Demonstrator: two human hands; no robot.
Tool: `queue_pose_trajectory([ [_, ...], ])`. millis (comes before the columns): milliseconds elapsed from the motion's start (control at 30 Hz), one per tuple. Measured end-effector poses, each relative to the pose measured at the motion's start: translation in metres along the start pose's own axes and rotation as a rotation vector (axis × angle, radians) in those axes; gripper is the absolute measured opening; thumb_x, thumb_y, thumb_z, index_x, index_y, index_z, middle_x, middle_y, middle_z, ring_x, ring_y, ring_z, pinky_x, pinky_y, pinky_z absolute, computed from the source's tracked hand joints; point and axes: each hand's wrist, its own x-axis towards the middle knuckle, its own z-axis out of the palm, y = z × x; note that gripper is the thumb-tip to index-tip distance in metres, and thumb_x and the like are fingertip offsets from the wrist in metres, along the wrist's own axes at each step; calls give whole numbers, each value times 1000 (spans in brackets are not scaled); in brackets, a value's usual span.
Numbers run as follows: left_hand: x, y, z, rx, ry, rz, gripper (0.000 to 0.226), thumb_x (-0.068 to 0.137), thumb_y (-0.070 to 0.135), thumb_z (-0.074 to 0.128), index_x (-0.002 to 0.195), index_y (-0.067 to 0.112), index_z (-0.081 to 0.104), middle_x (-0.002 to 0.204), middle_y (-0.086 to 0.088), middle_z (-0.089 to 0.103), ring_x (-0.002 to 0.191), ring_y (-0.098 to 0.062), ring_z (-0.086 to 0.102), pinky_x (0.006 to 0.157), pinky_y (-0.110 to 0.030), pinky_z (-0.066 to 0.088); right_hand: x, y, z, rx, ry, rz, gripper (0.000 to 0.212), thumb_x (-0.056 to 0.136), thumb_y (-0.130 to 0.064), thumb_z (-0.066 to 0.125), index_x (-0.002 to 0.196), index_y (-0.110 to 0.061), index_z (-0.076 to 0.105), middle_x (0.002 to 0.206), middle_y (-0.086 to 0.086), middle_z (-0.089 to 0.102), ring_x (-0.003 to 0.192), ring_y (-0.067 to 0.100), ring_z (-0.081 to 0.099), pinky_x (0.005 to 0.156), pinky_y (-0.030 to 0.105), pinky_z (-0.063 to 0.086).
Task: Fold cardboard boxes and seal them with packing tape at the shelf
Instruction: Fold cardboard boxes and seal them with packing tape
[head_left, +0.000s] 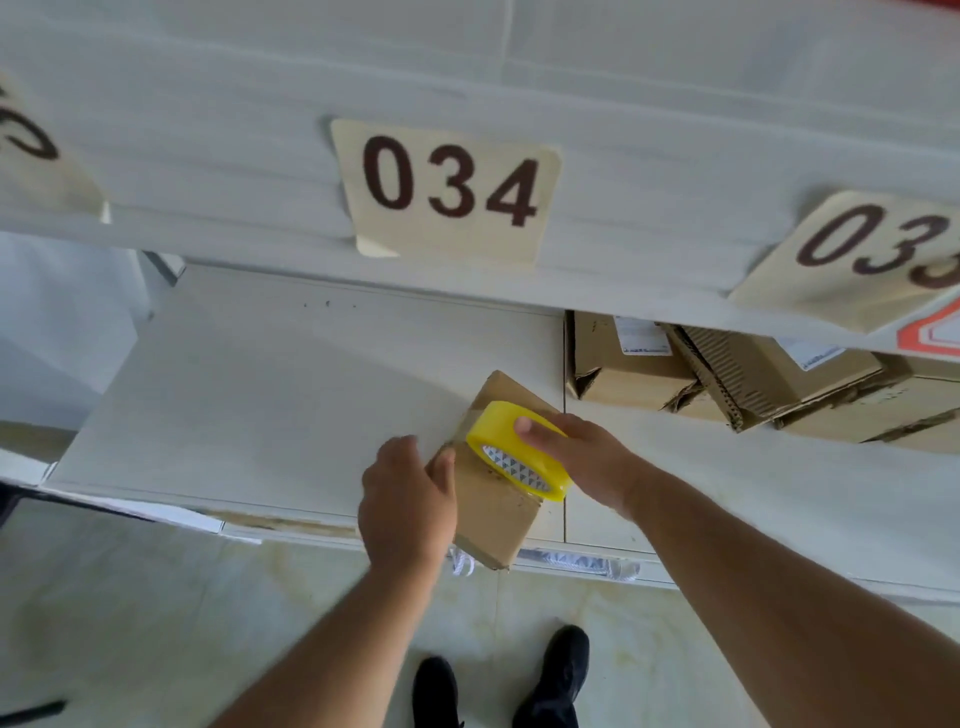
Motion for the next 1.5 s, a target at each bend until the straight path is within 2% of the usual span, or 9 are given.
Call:
queue_pose_trajectory([
  [167, -34, 2, 34, -600, -98, -421, 75, 96, 48, 62, 152, 8, 32, 146, -19, 50, 128, -40, 54, 103, -49, 48, -5, -12, 16, 7, 32, 9, 94, 79, -96, 43, 147, -33, 55, 153, -10, 47, 142, 12, 42, 120, 40, 30],
  [567, 75, 58, 13, -42, -404, 258, 59, 104, 40, 54, 157, 17, 40, 151, -13, 54, 137, -31, 53, 112, -37, 40, -54, -13, 58, 536, 294, 452, 103, 85, -92, 27, 133, -7, 61, 92, 2, 59, 82, 20, 55, 80, 35, 45],
  [700, 63, 101, -13, -273, -266, 136, 70, 88, 76, 43, 104, 15, 74, 104, -10, 75, 99, -34, 71, 85, -41, 56, -62, -16, 57, 587, 269, 411, 95, 94, -83, 28, 145, -8, 55, 112, 4, 54, 100, 23, 50, 90, 31, 37],
  [800, 34, 124, -21, -254, -581, 45, 78, 79, 86, 53, 112, 18, 72, 111, 1, 70, 102, -23, 66, 90, -35, 48, -67, -13, 50, 567, 229, 379, 91, 95, -82, 31, 142, -10, 58, 110, 3, 55, 97, 21, 52, 87, 29, 38],
  [933, 23, 120, -14, -311, -630, -44, 90, 50, 86, 74, 107, 17, 75, 102, -8, 78, 96, -30, 75, 96, -50, 58, -81, 27, 21, 594, 189, 199, 66, 79, -81, 62, 105, -22, 77, 99, 0, 76, 90, 18, 71, 78, 32, 54],
  [1067, 17, 131, -18, -299, -664, -34, 52, 88, 57, 69, 94, 6, 78, 86, -16, 78, 71, -29, 74, 83, -49, 64, -59, 123, -42, -32, 575, 285, 43, 95, -51, 61, 129, -25, 60, 115, -4, 73, 109, 22, 68, 94, 39, 55],
  [1233, 8, 139, -24, -199, -634, 2, 46, 95, 48, 63, 85, 6, 79, 76, -12, 78, 61, -24, 72, 66, -33, 61, -12, 181, -57, -634, 408, 342, 36, 99, -32, 55, 132, -17, 52, 133, 6, 58, 122, 29, 54, 97, 40, 49],
  [1367, 6, 136, -25, -150, -620, 23, 43, 92, 52, 63, 96, 11, 76, 77, -9, 78, 64, -24, 75, 67, -32, 60, -2, 178, -62, -681, 376, 314, 26, 97, -16, 48, 119, -15, 62, 119, 5, 67, 113, 27, 63, 86, 35, 51],
  [1500, 6, 135, -26, -120, -632, 62, 42, 93, 54, 62, 96, 14, 75, 75, -8, 77, 65, -24, 75, 68, -33, 61, -17, 152, -57, -184, 530, 262, 11, 97, -17, 48, 104, -9, 51, 92, 5, 59, 82, 28, 59, 68, 35, 46],
])
